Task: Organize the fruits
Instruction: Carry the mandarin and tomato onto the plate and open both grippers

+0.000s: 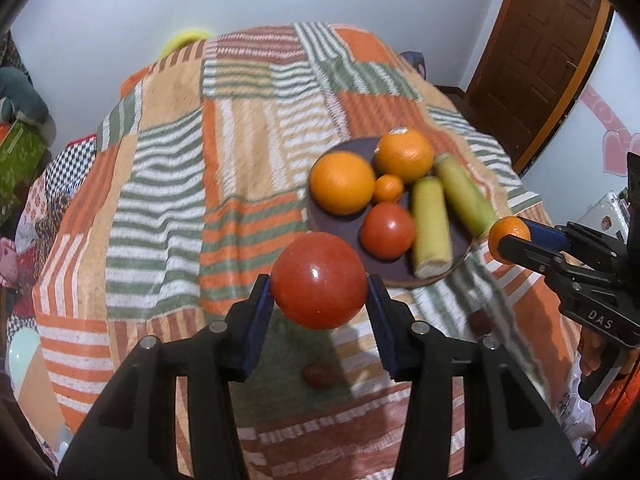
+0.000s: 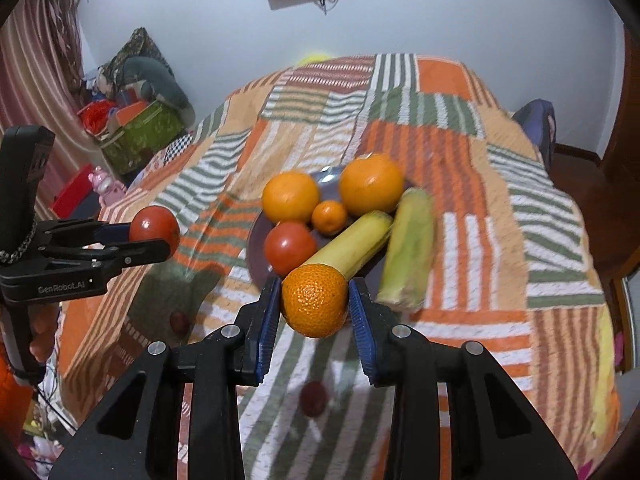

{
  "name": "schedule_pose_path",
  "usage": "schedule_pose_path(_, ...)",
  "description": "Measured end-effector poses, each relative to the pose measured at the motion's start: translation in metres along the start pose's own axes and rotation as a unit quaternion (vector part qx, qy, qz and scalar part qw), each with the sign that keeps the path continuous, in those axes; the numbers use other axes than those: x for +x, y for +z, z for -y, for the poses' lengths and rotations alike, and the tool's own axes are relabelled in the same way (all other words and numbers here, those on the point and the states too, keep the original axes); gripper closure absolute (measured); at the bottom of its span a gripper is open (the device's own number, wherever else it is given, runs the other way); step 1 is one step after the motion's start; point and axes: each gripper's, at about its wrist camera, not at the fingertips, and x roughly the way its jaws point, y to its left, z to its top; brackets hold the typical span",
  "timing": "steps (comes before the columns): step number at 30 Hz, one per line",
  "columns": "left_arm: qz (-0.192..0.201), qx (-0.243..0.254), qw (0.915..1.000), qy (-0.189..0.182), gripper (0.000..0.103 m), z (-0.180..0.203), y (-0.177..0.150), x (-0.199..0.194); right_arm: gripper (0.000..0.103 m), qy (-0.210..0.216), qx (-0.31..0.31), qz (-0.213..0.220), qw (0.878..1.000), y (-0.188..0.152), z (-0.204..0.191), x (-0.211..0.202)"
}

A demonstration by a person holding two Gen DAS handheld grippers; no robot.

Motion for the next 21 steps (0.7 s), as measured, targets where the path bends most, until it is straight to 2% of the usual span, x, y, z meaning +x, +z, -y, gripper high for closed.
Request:
schedule_pose_path(10, 0.019, 0.009, 0.9997, -0.011, 0.056, 0.033, 0.029, 0.004, 0.071, -0.007, 0.006, 0.033, 0.999, 0.019, 0.028, -0.013)
schedule_pose_path(21, 0.009, 0.012, 0.9998, -0.016, 0.056, 0.053, 0.053, 0.032, 0.071, 0.007, 0.007, 0.044, 0.999, 0.033, 0.042, -0.002)
